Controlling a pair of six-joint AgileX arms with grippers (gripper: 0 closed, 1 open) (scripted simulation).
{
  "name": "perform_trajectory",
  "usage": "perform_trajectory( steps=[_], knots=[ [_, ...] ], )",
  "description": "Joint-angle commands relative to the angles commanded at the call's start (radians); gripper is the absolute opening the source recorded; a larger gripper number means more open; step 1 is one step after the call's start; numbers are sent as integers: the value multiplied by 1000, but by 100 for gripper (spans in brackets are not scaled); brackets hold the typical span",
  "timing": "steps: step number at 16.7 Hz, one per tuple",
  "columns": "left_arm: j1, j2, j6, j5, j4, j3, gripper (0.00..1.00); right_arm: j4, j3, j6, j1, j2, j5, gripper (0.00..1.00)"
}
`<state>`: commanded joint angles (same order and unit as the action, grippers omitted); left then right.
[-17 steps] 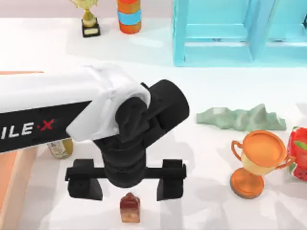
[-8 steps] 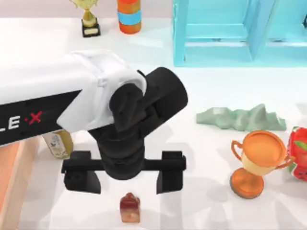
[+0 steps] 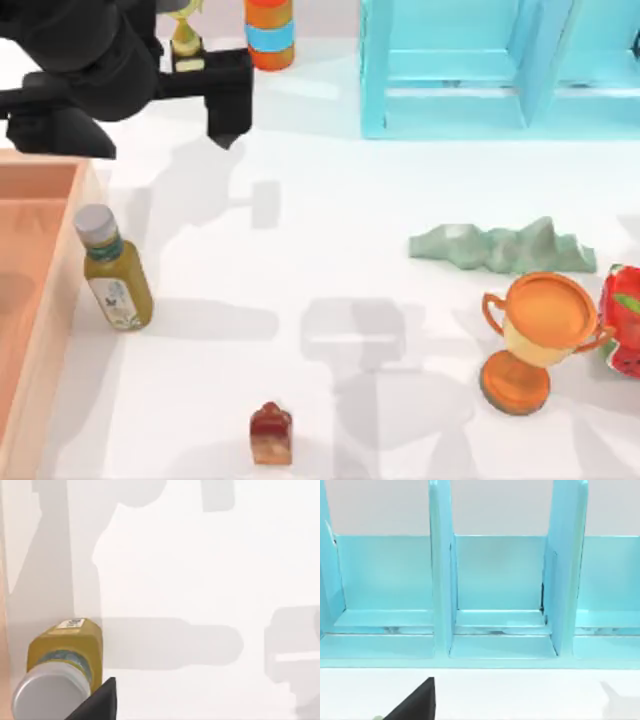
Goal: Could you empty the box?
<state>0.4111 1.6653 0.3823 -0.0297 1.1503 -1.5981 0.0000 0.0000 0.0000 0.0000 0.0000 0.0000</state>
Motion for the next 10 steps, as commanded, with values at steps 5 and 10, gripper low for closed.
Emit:
perform_trajectory(
  steps=[5, 10],
  knots=[
    [-363, 111, -355, -4, 110, -149, 100, 0, 0, 0, 0, 0, 0, 100],
    [-534, 221, -534, 20, 197, -121, 100, 0, 0, 0, 0, 0, 0, 100]
  ],
)
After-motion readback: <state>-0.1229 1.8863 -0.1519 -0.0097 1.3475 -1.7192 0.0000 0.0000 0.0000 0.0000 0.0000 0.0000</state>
